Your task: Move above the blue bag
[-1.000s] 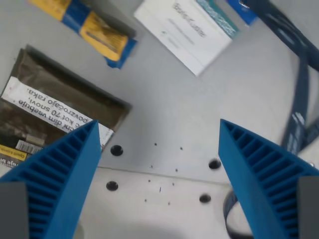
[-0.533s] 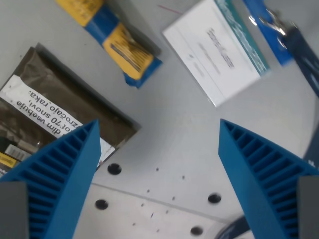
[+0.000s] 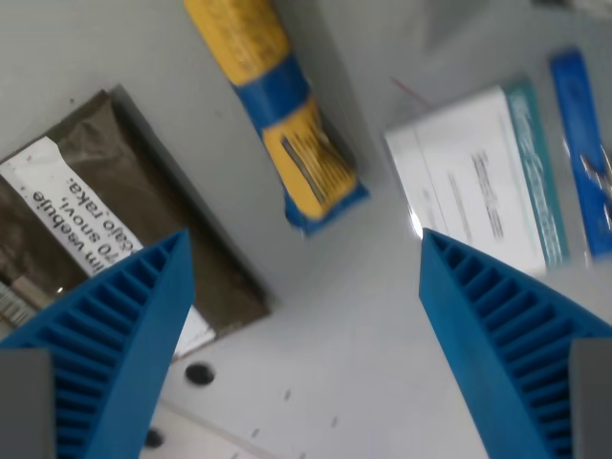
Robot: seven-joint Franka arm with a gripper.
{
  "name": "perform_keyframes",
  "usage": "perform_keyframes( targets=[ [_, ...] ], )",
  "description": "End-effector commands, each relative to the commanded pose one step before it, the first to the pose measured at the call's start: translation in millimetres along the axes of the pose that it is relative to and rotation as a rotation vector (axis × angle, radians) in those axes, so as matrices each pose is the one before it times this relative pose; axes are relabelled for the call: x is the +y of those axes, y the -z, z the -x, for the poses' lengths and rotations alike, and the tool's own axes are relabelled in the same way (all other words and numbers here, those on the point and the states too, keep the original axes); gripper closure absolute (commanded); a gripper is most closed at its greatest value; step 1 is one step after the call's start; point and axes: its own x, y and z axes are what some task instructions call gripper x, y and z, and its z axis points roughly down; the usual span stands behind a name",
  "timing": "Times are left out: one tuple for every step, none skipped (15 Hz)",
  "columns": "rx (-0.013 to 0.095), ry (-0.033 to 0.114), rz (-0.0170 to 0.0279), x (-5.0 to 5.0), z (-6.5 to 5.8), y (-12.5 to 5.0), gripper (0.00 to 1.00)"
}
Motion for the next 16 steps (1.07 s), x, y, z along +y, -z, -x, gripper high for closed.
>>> perform_keyframes(
  targets=[
    [0.0720,0.3687,-0.01576,-3.12,-9.08,-11.69,0.00],
    [-0.0041,0.0155,-0.00129,0.06,-3.37,-5.00,0.00],
    [-0.0067,0.0225,-0.00304,0.25,-3.30,-4.84,0.00],
    [-0.0048,0.0204,-0.00181,0.42,-3.21,-4.58,0.00],
    [-0.0038,0.0140,-0.00121,0.57,-3.09,-4.31,0.00],
    [-0.0079,0.0087,-0.00374,0.69,-2.96,-4.03,0.00],
    [-0.0056,0.0028,-0.00196,0.80,-2.80,-3.72,0.00],
    [-0.0046,0.0035,-0.00140,0.89,-2.57,-3.40,0.00],
    [-0.0038,0.0037,-0.00165,0.93,-2.28,-3.10,0.00],
    [-0.0032,0.0000,-0.00012,0.88,-1.96,-2.79,0.00],
    [-0.0015,0.0005,0.00164,0.80,-1.64,-2.44,0.00],
    [-0.0006,-0.0064,0.00224,0.70,-1.31,-2.12,0.00],
    [-0.0003,-0.0085,0.00201,0.56,-1.02,-1.82,0.00],
    [0.0005,-0.0048,0.00238,0.41,-0.78,-1.53,0.00],
    [0.0001,-0.0110,0.00209,0.27,-0.56,-1.26,0.00],
    [-0.0002,-0.0081,0.00146,0.16,-0.43,-0.99,0.00]
  ],
)
